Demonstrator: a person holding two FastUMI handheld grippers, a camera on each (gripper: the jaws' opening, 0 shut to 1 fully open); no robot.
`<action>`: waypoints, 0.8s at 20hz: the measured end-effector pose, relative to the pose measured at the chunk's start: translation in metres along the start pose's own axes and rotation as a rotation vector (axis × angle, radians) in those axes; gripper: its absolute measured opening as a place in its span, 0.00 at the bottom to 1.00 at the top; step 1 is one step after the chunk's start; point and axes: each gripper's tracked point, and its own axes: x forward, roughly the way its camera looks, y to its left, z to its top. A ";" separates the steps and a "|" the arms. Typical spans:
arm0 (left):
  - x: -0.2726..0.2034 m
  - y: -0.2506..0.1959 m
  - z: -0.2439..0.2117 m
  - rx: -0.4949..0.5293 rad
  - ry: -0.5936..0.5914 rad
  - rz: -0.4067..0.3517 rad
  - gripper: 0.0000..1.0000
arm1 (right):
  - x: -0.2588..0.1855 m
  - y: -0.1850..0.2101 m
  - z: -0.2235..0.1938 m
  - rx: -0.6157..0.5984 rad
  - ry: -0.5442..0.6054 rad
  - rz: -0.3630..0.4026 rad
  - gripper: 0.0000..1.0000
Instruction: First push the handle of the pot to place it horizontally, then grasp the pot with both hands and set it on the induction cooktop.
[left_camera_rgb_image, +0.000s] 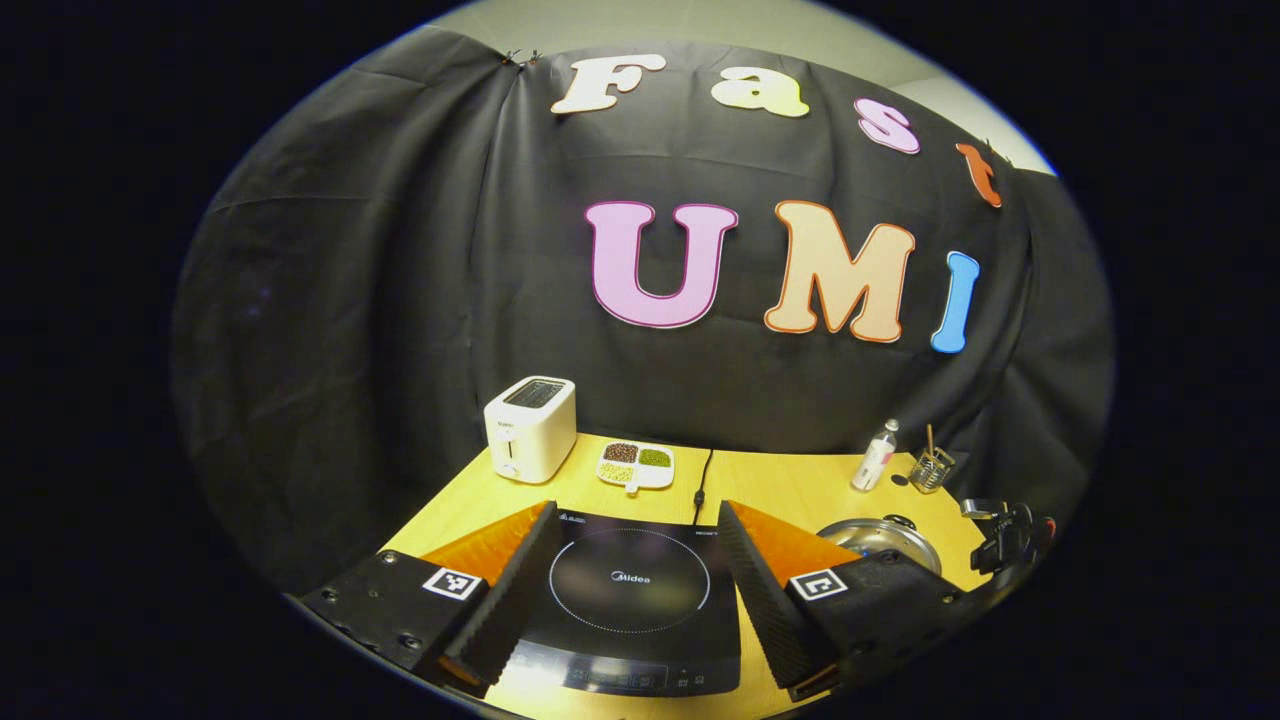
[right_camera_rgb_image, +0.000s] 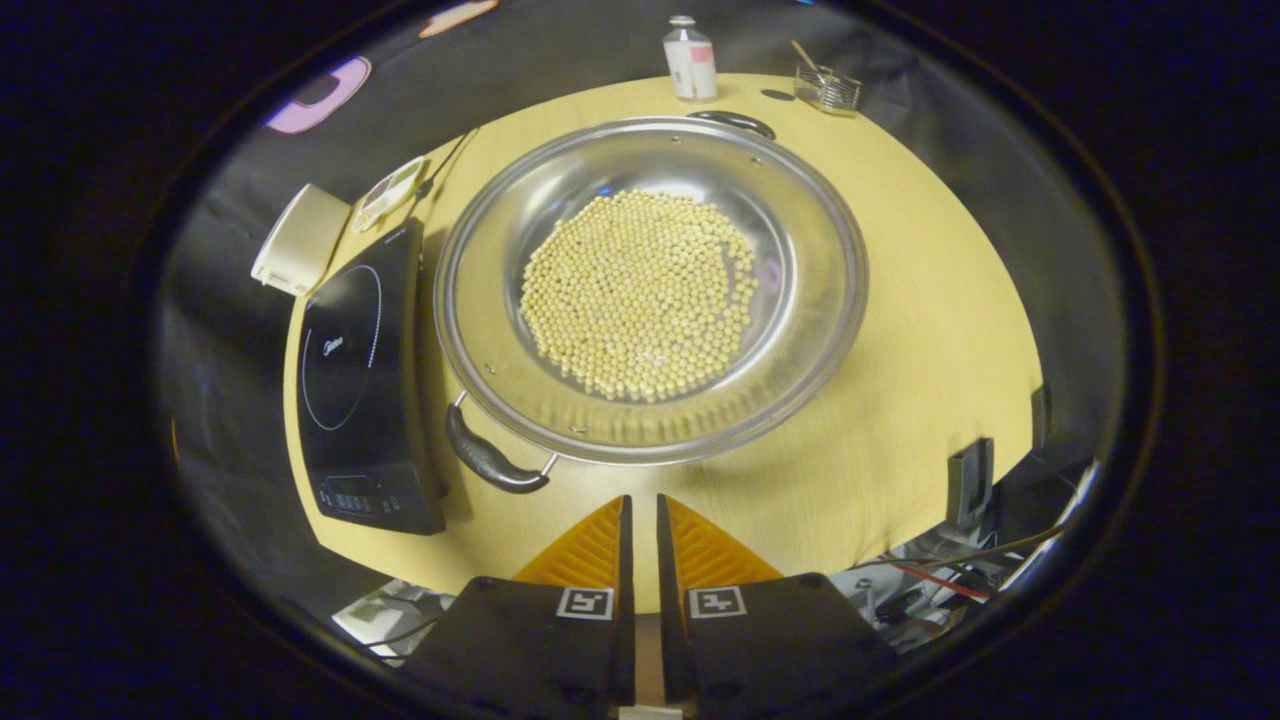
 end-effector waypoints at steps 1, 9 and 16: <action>-0.001 0.003 -0.003 0.001 0.000 0.001 0.96 | 0.002 0.003 -0.001 -0.022 -0.001 -0.006 0.13; -0.005 0.025 -0.017 -0.047 0.026 0.043 0.96 | 0.020 0.024 0.009 -0.077 -0.028 -0.048 0.13; -0.009 0.026 -0.017 -0.029 0.021 0.032 0.96 | 0.020 0.036 0.016 -0.136 -0.065 -0.090 0.08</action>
